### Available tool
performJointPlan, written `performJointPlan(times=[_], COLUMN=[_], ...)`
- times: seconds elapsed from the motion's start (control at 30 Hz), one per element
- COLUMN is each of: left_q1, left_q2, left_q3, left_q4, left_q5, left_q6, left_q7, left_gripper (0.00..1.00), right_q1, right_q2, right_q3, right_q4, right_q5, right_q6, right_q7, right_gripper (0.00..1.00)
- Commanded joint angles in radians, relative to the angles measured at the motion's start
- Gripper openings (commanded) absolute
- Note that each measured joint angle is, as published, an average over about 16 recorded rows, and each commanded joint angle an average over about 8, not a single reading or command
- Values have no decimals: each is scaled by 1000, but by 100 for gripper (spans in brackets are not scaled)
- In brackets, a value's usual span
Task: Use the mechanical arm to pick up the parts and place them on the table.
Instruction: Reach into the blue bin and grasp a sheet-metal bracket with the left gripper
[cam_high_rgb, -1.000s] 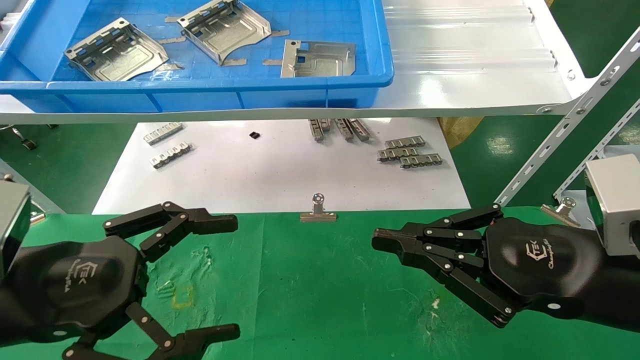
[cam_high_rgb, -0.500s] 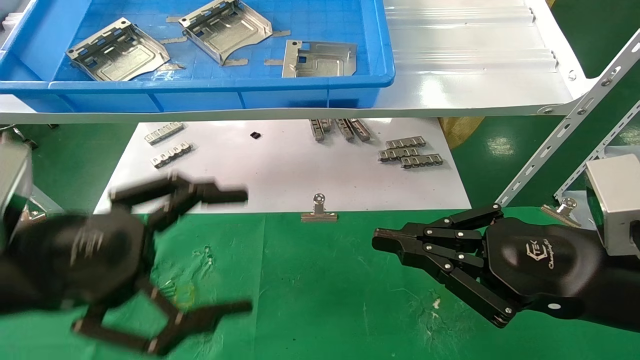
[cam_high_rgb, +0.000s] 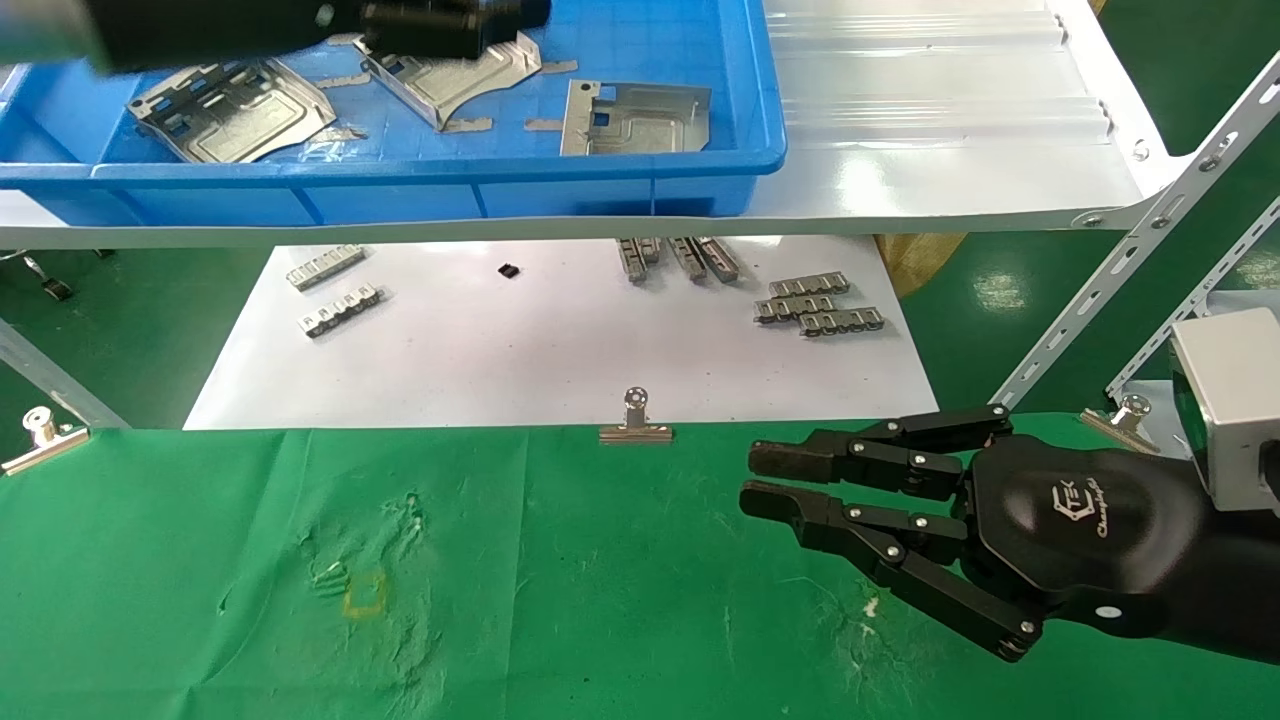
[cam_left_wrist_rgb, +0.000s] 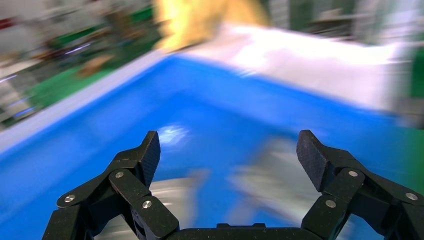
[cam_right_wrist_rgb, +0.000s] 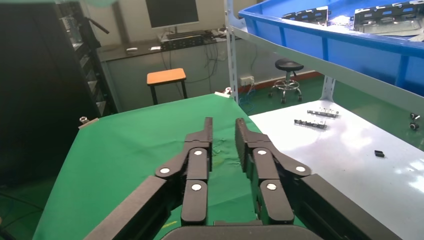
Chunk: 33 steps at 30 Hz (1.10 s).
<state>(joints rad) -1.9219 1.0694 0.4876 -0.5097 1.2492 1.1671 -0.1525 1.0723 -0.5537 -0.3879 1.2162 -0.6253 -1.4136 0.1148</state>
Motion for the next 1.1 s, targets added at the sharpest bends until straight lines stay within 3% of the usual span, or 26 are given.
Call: performJointPlan(times=[0.03, 0.17, 0.27, 0.7, 1.1], left_q1=[-62, -119, -150, -210, -231], left_q2=[59, 135, 175, 216, 172], left_q3=[19, 40, 55, 127, 138], left_q4=[121, 266, 348, 508, 517], left_q5=[59, 110, 138, 244, 261], left_q6=[-90, -219, -279, -308, -174], left_q7=[31, 56, 58, 14, -2], left_gripper=[73, 23, 1, 0, 0], right_q1=[0, 0, 0, 0, 0], right_q2=[0, 0, 0, 0, 0], right_q3=[0, 0, 0, 0, 0], right_q4=[0, 0, 0, 0, 0], right_q5=[0, 0, 0, 0, 0], right_q6=[0, 0, 0, 0, 0], right_q7=[0, 0, 0, 0, 0], right_gripper=[100, 100, 100, 100, 100])
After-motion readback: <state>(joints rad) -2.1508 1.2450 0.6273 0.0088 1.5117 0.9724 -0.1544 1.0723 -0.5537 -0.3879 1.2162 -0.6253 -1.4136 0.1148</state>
